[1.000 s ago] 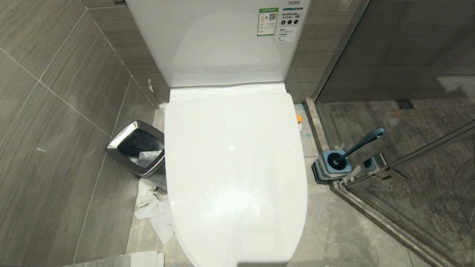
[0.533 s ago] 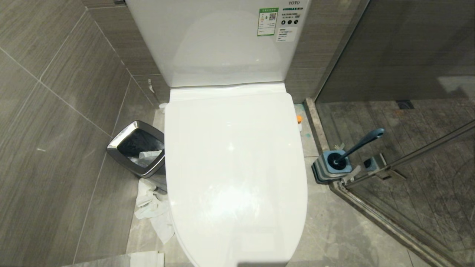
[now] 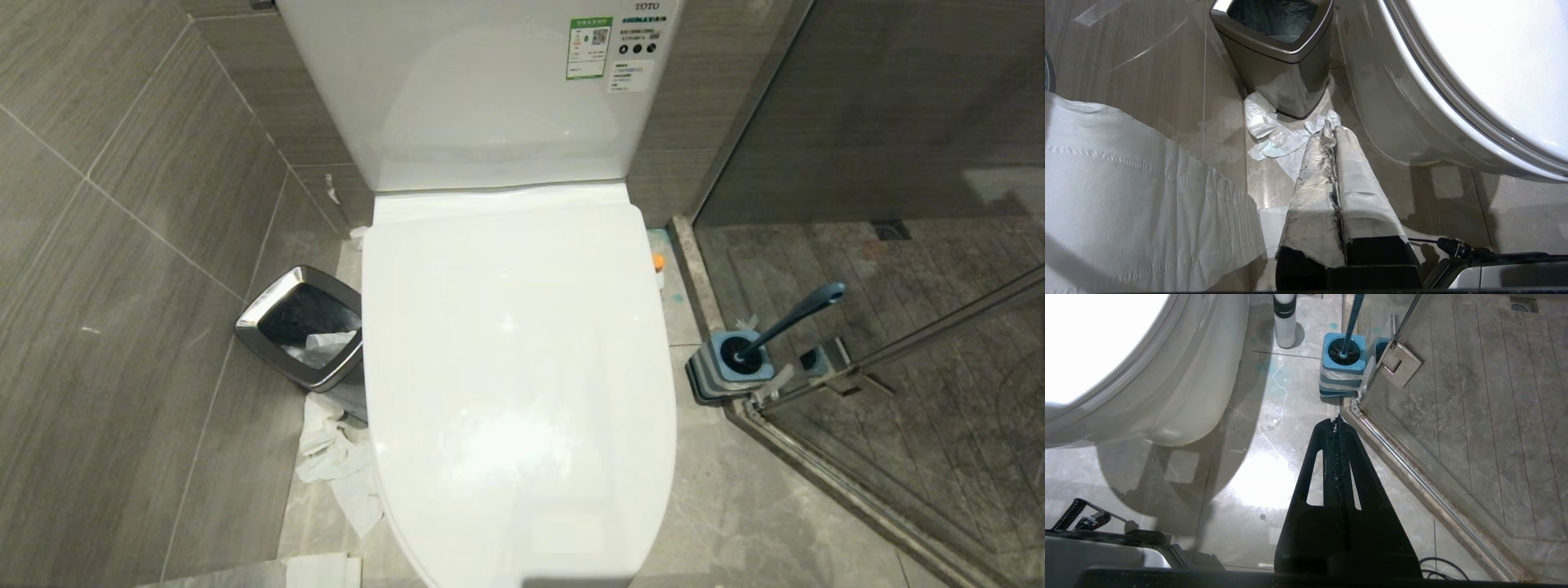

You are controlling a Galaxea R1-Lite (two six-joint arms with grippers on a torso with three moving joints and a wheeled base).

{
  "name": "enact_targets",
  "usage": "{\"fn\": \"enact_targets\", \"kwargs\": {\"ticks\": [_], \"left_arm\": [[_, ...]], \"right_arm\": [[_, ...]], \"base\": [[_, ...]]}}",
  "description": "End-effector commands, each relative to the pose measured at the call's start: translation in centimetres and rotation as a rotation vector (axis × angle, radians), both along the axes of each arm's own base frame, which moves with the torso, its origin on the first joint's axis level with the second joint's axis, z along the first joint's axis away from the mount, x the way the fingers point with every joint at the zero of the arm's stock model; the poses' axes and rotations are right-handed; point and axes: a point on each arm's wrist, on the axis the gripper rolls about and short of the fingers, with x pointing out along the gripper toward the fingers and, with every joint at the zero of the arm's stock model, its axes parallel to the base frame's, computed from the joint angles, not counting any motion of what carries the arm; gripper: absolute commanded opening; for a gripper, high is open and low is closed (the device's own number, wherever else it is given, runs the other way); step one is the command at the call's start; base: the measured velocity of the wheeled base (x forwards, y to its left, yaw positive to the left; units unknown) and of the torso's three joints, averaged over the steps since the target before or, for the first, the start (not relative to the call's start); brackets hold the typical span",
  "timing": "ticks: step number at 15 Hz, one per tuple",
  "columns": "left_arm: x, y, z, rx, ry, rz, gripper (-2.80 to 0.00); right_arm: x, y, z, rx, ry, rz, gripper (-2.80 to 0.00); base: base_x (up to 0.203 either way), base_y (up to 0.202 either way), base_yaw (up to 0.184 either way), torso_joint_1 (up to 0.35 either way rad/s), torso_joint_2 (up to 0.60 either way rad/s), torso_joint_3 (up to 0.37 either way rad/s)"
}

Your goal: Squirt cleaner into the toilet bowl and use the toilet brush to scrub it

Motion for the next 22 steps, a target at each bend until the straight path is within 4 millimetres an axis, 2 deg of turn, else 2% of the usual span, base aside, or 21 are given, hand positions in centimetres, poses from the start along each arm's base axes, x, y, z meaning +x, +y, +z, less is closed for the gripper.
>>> {"fn": "enact_targets", "kwargs": {"ticks": [1, 22], "left_arm": [[0.01, 0.00, 0.00, 0.001, 0.002, 0.000, -2.80], [0.02, 0.00, -0.03, 0.001, 0.003, -0.001, -2.80]], "right_arm": [[0.01, 0.00, 0.00, 0.000, 0.001, 0.000, -2.80], [0.03, -0.06, -0.10, -0.007, 0.005, -0.029, -2.80]], "base": [[0.000, 0.000, 0.000, 0.000, 0.00, 0.000], [0.000, 0.000, 0.000, 0.000, 0.00, 0.000]]}}
